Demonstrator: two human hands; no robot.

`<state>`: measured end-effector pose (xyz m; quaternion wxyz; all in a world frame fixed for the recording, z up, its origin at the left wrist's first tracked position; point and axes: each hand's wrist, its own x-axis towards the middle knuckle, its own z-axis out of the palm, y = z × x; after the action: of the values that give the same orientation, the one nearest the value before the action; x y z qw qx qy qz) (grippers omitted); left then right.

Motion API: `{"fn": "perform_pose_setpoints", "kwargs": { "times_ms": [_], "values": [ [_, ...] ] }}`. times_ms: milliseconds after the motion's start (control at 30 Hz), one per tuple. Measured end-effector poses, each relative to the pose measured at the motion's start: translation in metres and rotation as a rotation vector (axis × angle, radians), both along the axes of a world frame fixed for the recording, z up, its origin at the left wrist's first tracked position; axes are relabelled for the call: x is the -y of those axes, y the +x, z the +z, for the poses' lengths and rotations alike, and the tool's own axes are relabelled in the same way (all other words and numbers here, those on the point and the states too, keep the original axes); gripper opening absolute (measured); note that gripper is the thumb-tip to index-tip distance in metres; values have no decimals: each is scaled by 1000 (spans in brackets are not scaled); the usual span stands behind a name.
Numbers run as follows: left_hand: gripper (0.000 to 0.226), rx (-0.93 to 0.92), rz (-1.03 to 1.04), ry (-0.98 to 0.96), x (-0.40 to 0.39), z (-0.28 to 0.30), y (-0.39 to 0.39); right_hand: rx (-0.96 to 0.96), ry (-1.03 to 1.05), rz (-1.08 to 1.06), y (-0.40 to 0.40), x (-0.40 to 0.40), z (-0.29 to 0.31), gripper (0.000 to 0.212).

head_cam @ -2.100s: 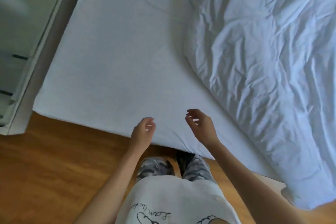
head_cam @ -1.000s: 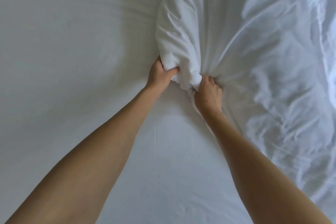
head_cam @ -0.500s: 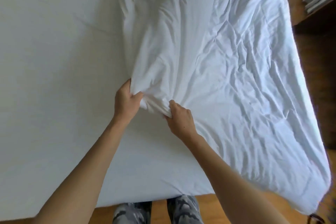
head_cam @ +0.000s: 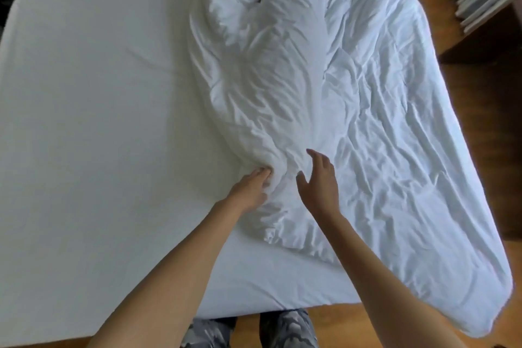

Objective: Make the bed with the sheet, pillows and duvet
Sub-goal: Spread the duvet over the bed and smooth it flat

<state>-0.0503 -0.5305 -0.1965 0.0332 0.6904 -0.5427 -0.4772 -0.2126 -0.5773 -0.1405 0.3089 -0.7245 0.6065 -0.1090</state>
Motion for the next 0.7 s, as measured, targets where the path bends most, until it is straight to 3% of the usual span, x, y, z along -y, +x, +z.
{"fn": "perform_pose_setpoints", "kwargs": {
  "times_ms": [133,267,367,433,500,567,600,700],
  "values": [
    [76,-216,88,19,-10,-25,2,-94,-99,264,39,26,-30,50],
    [56,-303,208,-17,-7,-33,-8,-479,-49,417,90,49,-72,72],
    [37,-421,344,-24,-13,-53,-4,-644,-25,381,100,61,-100,58],
    [35,-520,589,-20,-17,-63,2,-620,-56,370,93,69,-110,37],
    [37,-343,785,-83,-17,-80,13,-534,-58,352,83,78,-118,27],
    [44,-98,788,-71,-17,-106,24,-491,-56,348,73,86,-124,23],
    [49,-67,765,-18,-15,-119,26,-478,-50,344,69,89,-126,21],
    [64,-235,764,128,2,-141,19,-454,-66,346,57,94,-132,20]
  ]
}}
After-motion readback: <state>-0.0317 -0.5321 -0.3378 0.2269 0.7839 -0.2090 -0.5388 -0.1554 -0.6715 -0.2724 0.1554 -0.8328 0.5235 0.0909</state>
